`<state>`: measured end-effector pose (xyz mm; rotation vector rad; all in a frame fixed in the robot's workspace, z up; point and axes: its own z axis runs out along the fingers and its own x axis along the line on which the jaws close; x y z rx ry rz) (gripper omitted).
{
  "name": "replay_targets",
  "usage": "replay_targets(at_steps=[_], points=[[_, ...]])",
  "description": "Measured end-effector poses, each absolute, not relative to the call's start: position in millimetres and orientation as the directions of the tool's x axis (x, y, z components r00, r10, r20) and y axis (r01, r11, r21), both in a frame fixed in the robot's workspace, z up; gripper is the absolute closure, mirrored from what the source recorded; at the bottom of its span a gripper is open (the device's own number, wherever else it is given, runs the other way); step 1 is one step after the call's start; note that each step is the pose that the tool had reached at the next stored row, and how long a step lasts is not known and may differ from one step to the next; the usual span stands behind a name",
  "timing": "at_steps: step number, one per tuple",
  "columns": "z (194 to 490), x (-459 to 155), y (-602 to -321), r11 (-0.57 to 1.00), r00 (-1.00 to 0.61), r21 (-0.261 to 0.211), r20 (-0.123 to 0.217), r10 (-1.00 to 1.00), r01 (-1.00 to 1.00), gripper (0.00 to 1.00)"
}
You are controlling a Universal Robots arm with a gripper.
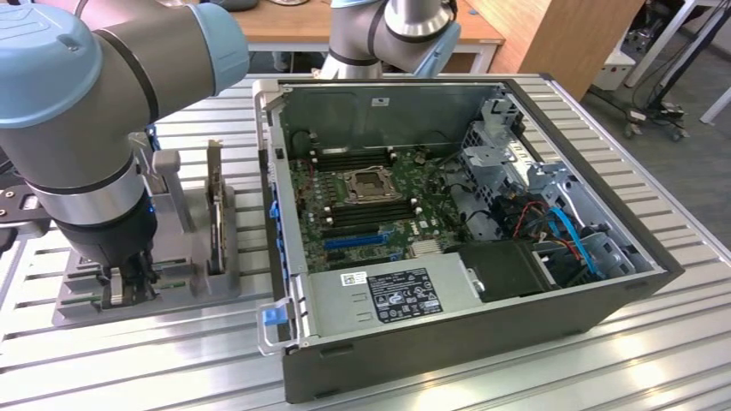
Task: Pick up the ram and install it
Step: 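Pick up the ram and move it above insertion slot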
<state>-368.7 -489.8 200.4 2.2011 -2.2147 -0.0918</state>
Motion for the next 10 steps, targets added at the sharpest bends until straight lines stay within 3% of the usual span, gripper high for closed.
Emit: replay_targets(at_steps=[2,3,10], points=[[200.4,-368.7,-489.8,0.005,-0.007,0.054,-0.029,-1.0,-0.999,0.72],[200.4,-368.7,-489.8,0.005,-0.007,0.054,-0.029,-1.0,-0.999,0.79],[200.4,-368.7,-489.7,0.005,-0.007,0.054,-0.029,-1.0,-0.999,0.79]])
